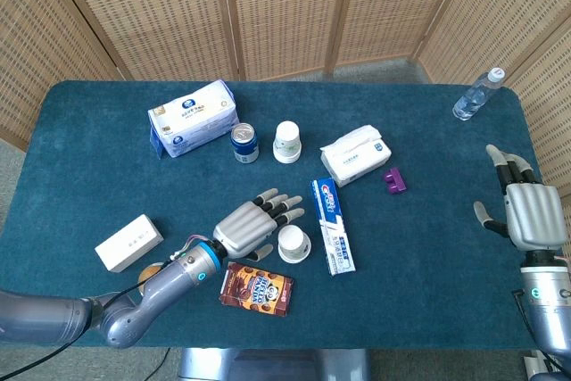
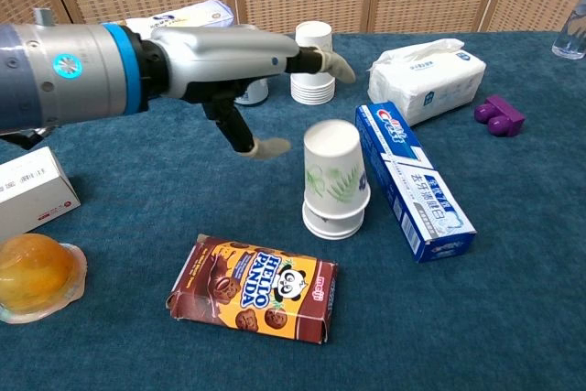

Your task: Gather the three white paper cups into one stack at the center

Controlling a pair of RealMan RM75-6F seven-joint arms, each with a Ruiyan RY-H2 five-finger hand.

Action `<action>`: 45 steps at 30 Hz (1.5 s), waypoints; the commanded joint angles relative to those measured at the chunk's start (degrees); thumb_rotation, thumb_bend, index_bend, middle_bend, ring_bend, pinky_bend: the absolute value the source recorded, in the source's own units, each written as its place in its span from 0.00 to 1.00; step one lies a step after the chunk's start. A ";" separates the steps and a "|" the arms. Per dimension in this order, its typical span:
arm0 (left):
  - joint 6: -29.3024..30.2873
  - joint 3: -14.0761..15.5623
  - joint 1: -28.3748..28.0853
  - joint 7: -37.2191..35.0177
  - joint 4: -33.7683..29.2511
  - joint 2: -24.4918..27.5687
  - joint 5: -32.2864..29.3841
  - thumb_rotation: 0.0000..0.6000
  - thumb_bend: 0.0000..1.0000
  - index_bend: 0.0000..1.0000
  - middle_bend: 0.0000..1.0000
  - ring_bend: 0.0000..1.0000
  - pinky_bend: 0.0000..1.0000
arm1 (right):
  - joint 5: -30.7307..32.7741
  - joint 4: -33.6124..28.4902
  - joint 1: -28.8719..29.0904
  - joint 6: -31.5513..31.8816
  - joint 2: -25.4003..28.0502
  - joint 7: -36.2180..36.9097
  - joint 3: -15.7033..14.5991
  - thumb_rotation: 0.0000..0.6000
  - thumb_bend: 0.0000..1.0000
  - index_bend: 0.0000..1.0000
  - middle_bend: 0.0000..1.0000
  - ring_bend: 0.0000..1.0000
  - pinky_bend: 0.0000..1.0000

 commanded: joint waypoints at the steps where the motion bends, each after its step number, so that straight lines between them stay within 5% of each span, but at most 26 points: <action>1: 1.80 1.12 1.28 0.72 -1.63 1.75 0.14 1.00 0.47 0.00 0.00 0.00 0.00 | -0.24 0.08 0.12 -0.01 0.00 -0.12 0.04 1.00 0.37 0.00 0.19 0.16 0.53; 12: 9.42 4.66 7.98 -1.15 -5.30 7.66 5.19 1.00 0.47 0.00 0.00 0.00 0.00 | -0.65 0.90 0.62 -0.29 -0.52 -0.40 0.15 1.00 0.37 0.00 0.19 0.16 0.53; 31: 29.66 9.59 27.32 -11.52 -8.08 18.99 16.73 1.00 0.47 0.00 0.00 0.00 0.00 | -5.53 2.50 0.20 0.80 -0.14 1.00 -1.19 1.00 0.37 0.00 0.19 0.16 0.53; 45: 31.94 9.75 33.54 -14.12 -6.94 21.42 19.80 1.00 0.47 0.00 0.00 0.00 0.00 | -6.04 2.88 0.57 -1.14 0.62 0.23 -2.11 1.00 0.37 0.00 0.19 0.13 0.50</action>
